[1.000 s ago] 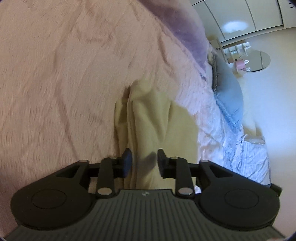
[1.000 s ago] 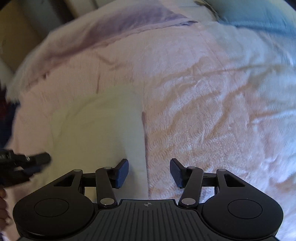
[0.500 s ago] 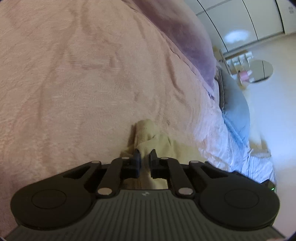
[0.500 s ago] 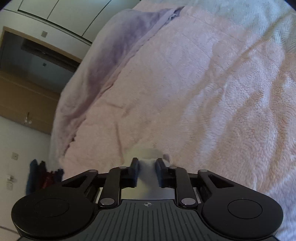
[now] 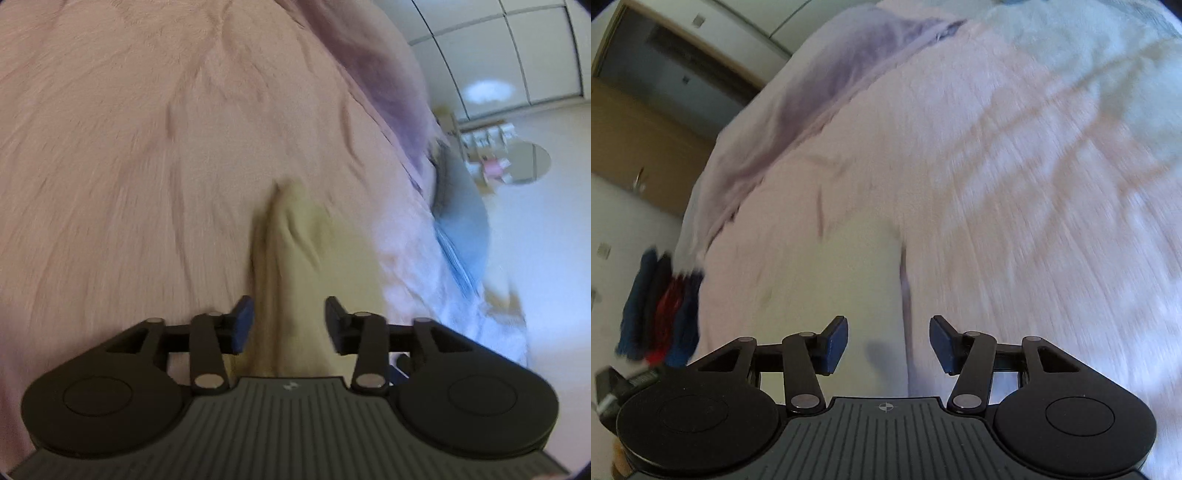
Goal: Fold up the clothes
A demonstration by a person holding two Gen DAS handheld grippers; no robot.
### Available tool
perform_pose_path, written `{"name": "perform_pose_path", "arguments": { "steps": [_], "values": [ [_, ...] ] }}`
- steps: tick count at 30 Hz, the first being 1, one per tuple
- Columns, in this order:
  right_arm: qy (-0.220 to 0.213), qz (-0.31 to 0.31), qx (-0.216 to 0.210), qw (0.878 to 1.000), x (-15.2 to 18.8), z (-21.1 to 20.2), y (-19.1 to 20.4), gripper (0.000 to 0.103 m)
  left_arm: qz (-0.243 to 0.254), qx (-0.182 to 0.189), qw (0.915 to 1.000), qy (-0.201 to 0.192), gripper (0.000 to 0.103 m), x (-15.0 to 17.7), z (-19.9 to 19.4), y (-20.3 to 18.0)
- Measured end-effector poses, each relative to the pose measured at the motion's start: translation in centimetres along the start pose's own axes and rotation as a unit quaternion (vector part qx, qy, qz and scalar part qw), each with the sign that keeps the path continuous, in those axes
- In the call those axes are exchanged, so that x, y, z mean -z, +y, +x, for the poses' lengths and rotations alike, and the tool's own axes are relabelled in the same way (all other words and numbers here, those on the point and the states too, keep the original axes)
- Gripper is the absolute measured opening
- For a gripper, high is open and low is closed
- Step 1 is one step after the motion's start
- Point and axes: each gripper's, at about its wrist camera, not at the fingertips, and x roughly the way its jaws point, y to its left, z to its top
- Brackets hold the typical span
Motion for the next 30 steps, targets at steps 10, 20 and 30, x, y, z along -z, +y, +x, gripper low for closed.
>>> {"name": "perform_pose_path", "arguments": {
  "steps": [10, 20, 30],
  "values": [
    [0.040, 0.059, -0.014, 0.997, 6.0, -0.7, -1.1, 0.036, 0.073, -0.055, 0.9958, -0.003, 0.002, 5.6, 1.3, 0.6],
    [0.048, 0.046, 0.000, 0.998, 6.4, -0.9, -0.8, 0.042, -0.081, -0.051, 0.9941, -0.049, 0.029, 9.2, -1.4, 2.0],
    [0.047, 0.063, -0.007, 0.997, 6.6, -1.4, -2.3, 0.052, -0.165, 0.023, 0.9840, -0.063, 0.050, 13.1, 2.9, 3.9]
  ]
}}
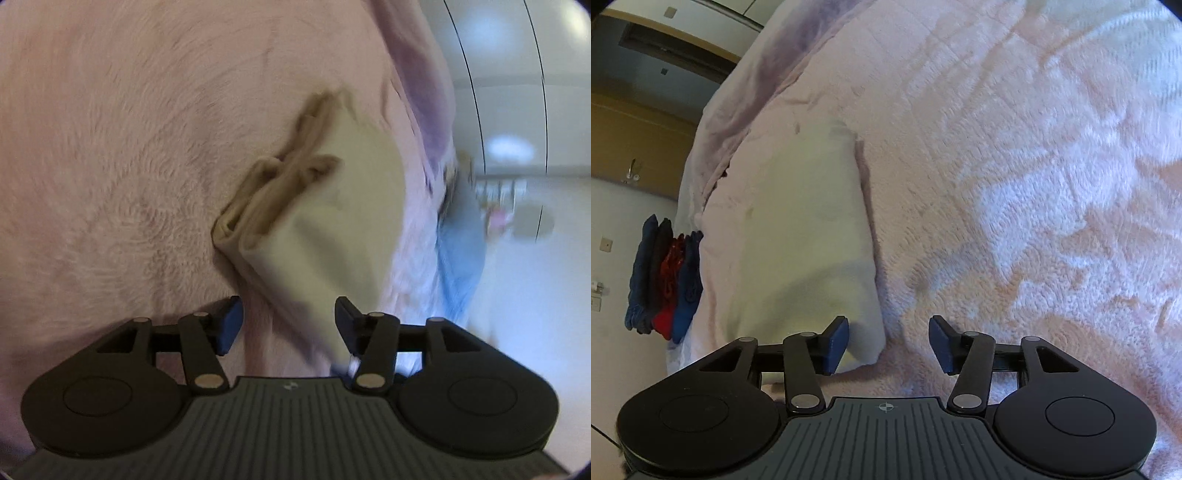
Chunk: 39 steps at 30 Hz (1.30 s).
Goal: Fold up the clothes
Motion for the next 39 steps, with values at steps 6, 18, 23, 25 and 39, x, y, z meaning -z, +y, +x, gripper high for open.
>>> {"name": "perform_pose_path", "arguments": {
  "steps": [6, 18, 23, 25, 39],
  "values": [
    [-0.002, 0.016, -0.013, 1.000, -0.3, 0.4, -0.6, 0.052, -0.027, 0.024, 0.9973, -0.065, 0.048, 1.3, 2.1, 1.4],
    [0.060, -0.036, -0.071, 0.995, 0.5, 3.0, 3.7, 0.022, 0.128, 0.005, 0.9886, -0.078, 0.007, -3.5, -1.5, -4.4],
    [0.120, -0.039, -0.111, 0.986, 2.1, 6.2, 6.0, 0.023, 0.217, -0.041, 0.9738, -0.052, 0.008, -7.7, -2.0, -4.7],
    [0.131, -0.038, -0.101, 0.985, 2.4, 7.2, 6.2, 0.024, 0.189, -0.051, 0.9799, -0.036, 0.014, -9.0, -0.9, -2.3],
    [0.041, -0.051, 0.038, 0.997, -3.6, 4.4, 1.3, 0.043, 0.014, 0.008, 0.9947, -0.101, 0.011, -2.7, 1.9, 1.4]
  ]
}}
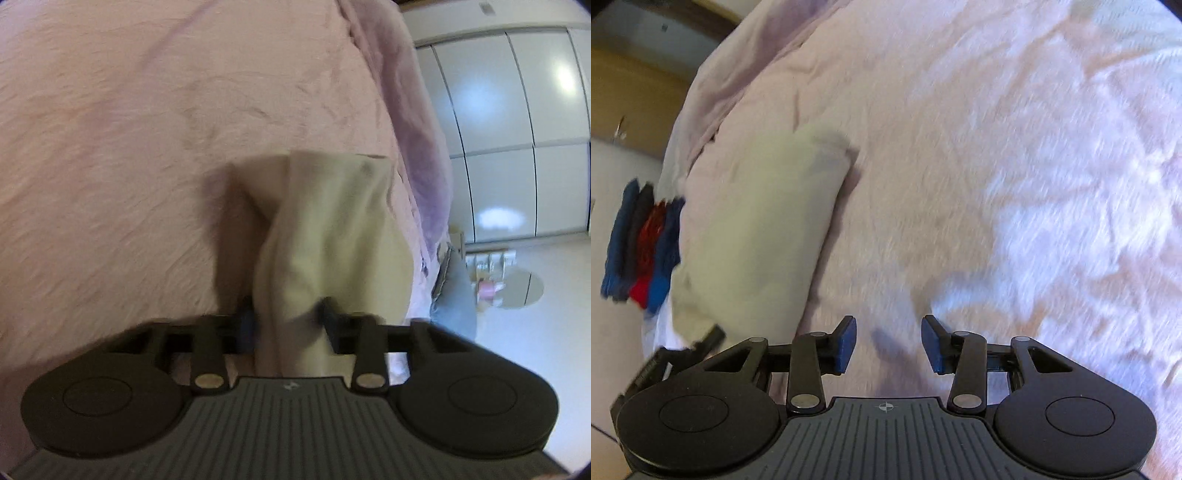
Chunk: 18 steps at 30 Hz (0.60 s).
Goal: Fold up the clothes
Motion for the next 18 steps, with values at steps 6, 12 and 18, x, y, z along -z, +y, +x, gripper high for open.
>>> {"name": "perform_pose_path", "arguments": {
  "steps": [6, 12, 18],
  "values": [
    [0.000, -0.035, 0.001, 0.999, -1.8, -0.1, 1.1, 0.043, 0.133, -0.012, 0.9910, 0.011, 0.007, -4.1, -2.3, -3.1],
    [0.035, -0.094, -0.074, 0.992, -5.6, 0.8, 3.2, 0.072, 0.206, -0.035, 0.9759, 0.064, 0.008, -11.6, -3.3, -3.7],
    [0.112, -0.091, -0.196, 0.970, -8.4, 7.7, 6.0, 0.080, 0.135, -0.018, 0.9862, 0.094, 0.028, -14.0, -1.9, -0.6]
  ]
}}
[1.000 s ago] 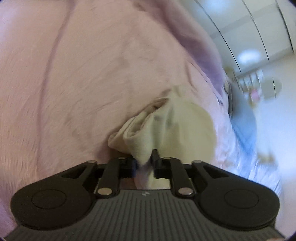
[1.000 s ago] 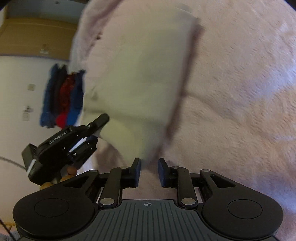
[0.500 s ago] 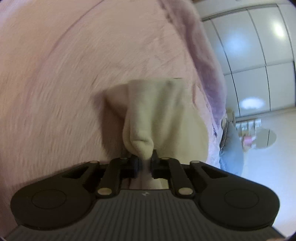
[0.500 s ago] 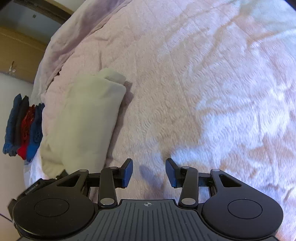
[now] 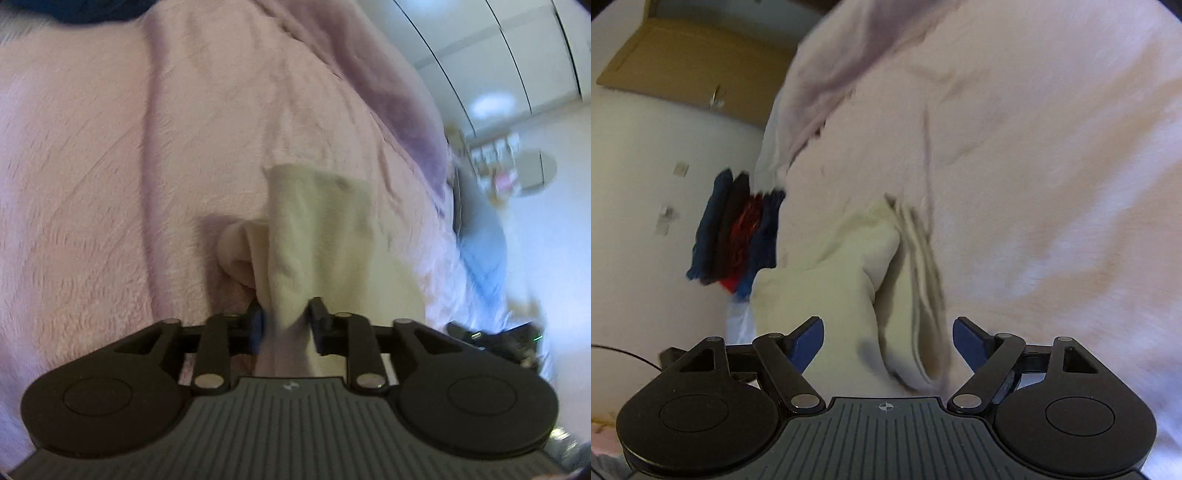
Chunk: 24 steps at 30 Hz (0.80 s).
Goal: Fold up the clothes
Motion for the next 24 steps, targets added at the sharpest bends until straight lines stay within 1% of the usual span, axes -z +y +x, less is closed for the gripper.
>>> {"name": "perform_pose_path", "arguments": {
  "steps": [1, 2, 3, 4, 5, 6, 7, 9, 11, 12, 13, 14, 15, 16, 17, 18, 20, 22, 24],
  "values": [
    [0.017, 0.004, -0.017, 1.000, 0.0, 1.5, -0.4, 0.080, -0.027, 0.008, 0.9996, -0.006, 0.029, -0.1, 0.2, 0.7],
    [0.028, 0.012, -0.026, 0.999, 0.0, 2.8, -0.8, 0.080, -0.051, 0.018, 0.9985, -0.010, 0.029, 0.0, 0.4, 1.4],
    [0.035, 0.025, -0.024, 0.999, 0.1, 3.9, -1.3, 0.080, -0.073, 0.028, 0.9968, -0.013, 0.024, 0.2, 0.6, 2.0],
    [0.038, 0.035, -0.022, 0.998, 0.2, 4.8, -1.6, 0.079, -0.085, 0.038, 0.9955, -0.016, 0.010, 0.3, 0.8, 2.4],
    [0.034, 0.040, -0.019, 0.998, 0.3, 5.5, -1.6, 0.072, -0.086, 0.041, 0.9954, -0.015, 0.010, 0.2, 0.7, 2.5],
    [0.032, 0.048, -0.017, 0.998, 0.6, 5.9, -1.3, 0.041, -0.079, 0.042, 0.9960, -0.009, 0.009, 0.0, 0.6, 2.4],
    [0.032, 0.064, -0.014, 0.997, 1.1, 6.0, -0.8, 0.034, -0.067, 0.042, 0.9968, -0.005, 0.009, -0.6, 0.6, 2.3],
    [0.032, 0.095, -0.008, 0.995, 2.1, 6.1, 0.3, 0.031, -0.044, 0.034, 0.9984, -0.001, 0.009, -2.1, 0.5, 2.2],
    [0.032, 0.126, -0.002, 0.992, 3.1, 6.2, 1.4, 0.030, -0.024, 0.019, 0.9995, -0.002, 0.009, -3.8, 0.5, 2.4],
    [0.029, 0.138, 0.001, 0.990, 3.7, 6.3, 1.9, 0.030, -0.015, 0.014, 0.9998, 0.003, 0.010, -4.3, 0.3, 2.6],
    [0.022, 0.143, 0.005, 0.989, 4.4, 6.5, 2.2, 0.031, -0.006, 0.010, 0.9998, 0.015, 0.013, -4.7, 0.4, 2.6],
    [0.013, 0.143, 0.013, 0.989, 5.1, 6.5, 2.4, 0.033, 0.005, 0.005, 0.9995, 0.029, 0.016, -5.1, 0.8, 2.5],
    [0.001, 0.132, 0.028, 0.991, 5.4, 6.3, 2.4, 0.042, 0.011, 0.001, 0.9991, 0.040, 0.023, -5.4, 0.9, 2.5],
    [-0.003, 0.122, 0.044, 0.992, 5.4, 6.2, 2.3, 0.054, 0.013, -0.005, 0.9987, 0.048, 0.025, -5.4, 0.9, 2.5],
    [-0.002, 0.123, 0.051, 0.991, 5.2, 6.0, 2.2, 0.058, 0.017, -0.008, 0.9985, 0.051, 0.025, -5.5, 0.5, 2.4],
    [-0.006, 0.123, 0.053, 0.991, 4.8, 5.5, 2.4, 0.060, 0.020, -0.011, 0.9987, 0.046, 0.025, -5.6, -0.1, 2.3],
    [-0.036, 0.105, 0.056, 0.992, 4.0, 4.0, 3.0, 0.060, 0.022, -0.016, 0.9993, 0.026, 0.029, -5.8, -1.6, 2.3],
    [-0.066, 0.074, 0.065, 0.993, 2.6, 3.0, 3.7, 0.061, 0.011, -0.017, 0.9998, 0.002, 0.040, -6.3, -2.6, 2.6],
    [-0.087, 0.050, 0.068, 0.993, 1.4, 2.7, 4.1, 0.061, 0.002, -0.016, 0.9998, -0.013, 0.040, -7.1, -2.3, 2.6]
  ]
}}
